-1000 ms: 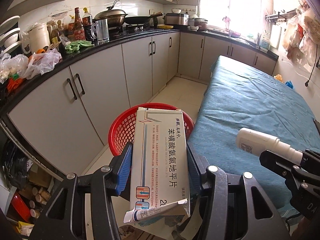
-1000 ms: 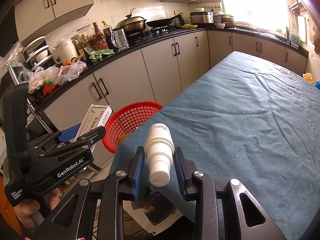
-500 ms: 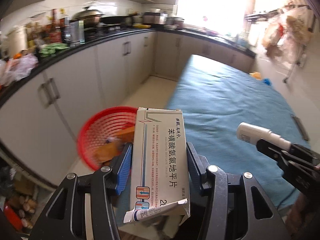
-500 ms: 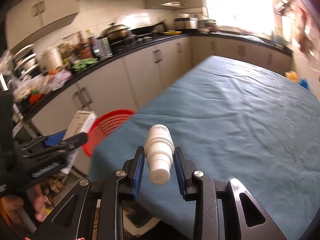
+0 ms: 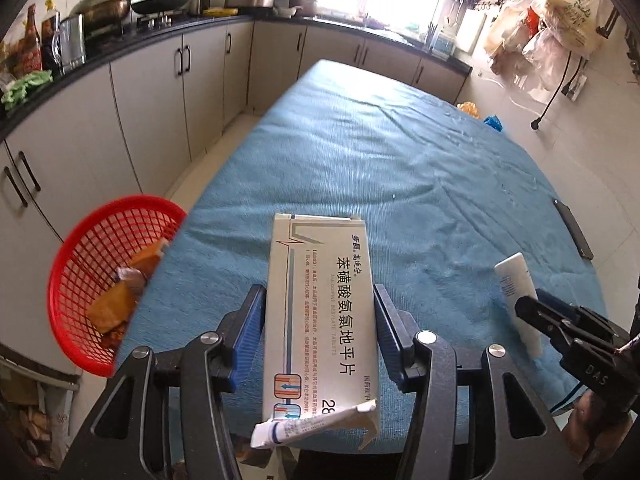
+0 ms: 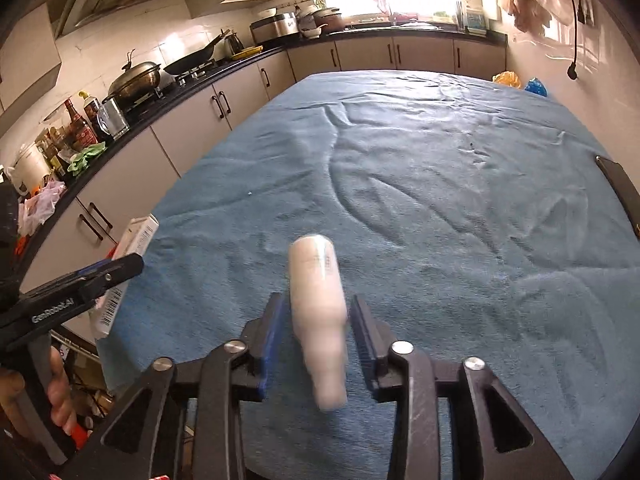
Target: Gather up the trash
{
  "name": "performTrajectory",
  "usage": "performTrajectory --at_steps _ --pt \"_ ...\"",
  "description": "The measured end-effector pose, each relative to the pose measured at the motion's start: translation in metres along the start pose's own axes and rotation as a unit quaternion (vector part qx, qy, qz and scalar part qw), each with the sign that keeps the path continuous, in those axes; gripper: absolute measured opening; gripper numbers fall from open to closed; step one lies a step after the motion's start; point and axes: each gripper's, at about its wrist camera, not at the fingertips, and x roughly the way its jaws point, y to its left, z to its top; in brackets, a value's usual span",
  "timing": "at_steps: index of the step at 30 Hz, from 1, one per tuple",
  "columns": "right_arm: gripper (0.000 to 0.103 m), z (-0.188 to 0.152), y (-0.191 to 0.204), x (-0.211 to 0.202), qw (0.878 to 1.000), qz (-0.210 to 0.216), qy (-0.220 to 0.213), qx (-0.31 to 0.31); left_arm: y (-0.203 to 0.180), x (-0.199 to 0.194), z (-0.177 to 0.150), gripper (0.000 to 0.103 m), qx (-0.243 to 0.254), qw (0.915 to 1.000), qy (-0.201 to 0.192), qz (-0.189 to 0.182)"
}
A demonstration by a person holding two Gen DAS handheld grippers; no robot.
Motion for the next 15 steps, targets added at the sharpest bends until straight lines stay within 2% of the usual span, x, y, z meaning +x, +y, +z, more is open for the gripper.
performTrajectory --at_steps 1,8,15 --pt "0.049 -0.001 0.000 -0.001 1.000 -0.001 -0.001 -0.002 0.000 0.002 -0.001 0.054 -0.002 1.0000 0.003 -0.001" --pt "0.050 -0.001 -0.006 0.005 1.000 -0.005 0.007 -0.006 -0.002 0.007 -0.005 0.065 -0.006 1.0000 0.003 -0.001" --pt "0.050 -0.002 -0.006 0.014 1.000 -0.002 0.014 -0.005 -0.005 0.009 -0.007 0.085 -0.007 0.9998 -0.008 -0.015"
